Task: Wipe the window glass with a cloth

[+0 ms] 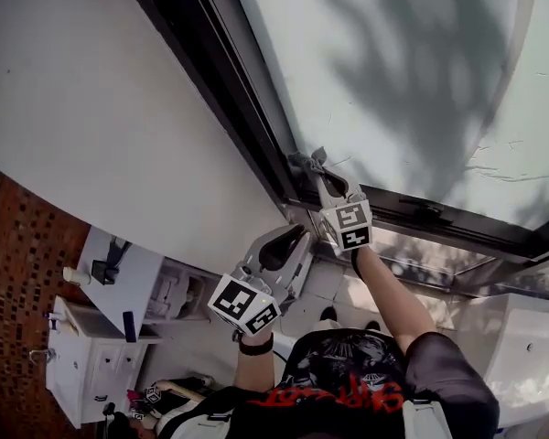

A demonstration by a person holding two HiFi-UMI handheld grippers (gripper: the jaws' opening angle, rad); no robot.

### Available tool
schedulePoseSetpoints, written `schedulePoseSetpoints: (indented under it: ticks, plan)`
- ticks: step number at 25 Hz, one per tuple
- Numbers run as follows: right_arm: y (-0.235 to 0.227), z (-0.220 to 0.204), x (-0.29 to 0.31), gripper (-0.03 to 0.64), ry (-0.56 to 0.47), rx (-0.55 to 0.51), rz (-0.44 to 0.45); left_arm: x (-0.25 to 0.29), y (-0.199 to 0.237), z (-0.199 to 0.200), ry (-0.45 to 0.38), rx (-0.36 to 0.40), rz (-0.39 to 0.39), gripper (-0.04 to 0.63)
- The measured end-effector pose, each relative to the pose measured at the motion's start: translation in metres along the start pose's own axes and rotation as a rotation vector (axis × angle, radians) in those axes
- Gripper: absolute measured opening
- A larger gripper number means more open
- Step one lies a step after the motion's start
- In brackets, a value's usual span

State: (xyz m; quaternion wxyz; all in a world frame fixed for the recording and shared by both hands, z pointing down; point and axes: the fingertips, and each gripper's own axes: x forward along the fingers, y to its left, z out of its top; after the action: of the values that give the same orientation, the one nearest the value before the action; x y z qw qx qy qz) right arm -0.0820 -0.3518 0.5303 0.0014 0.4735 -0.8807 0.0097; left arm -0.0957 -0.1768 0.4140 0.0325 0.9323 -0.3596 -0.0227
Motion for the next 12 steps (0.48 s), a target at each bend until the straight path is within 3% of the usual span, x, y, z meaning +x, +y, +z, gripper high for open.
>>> schedulePoseSetpoints:
  ticks: [3,7,12]
  plan:
    - [-0.048,-0.009,-0.030,0.025,0.036,0.024,-0.124,0.004,-0.002,-0.003,0.005,-0.011,-0.024,0.034]
    - [-0.141,-0.011,-0.117,0.025,0.024,0.087,-0.341,0.033,-0.019,-0.007,0.015,-0.012,-0.108,0.034]
    - [-0.269,-0.024,-0.288,0.025,0.028,0.123,-0.716,0.084,-0.074,-0.012,0.028,-0.024,-0.311,0.034]
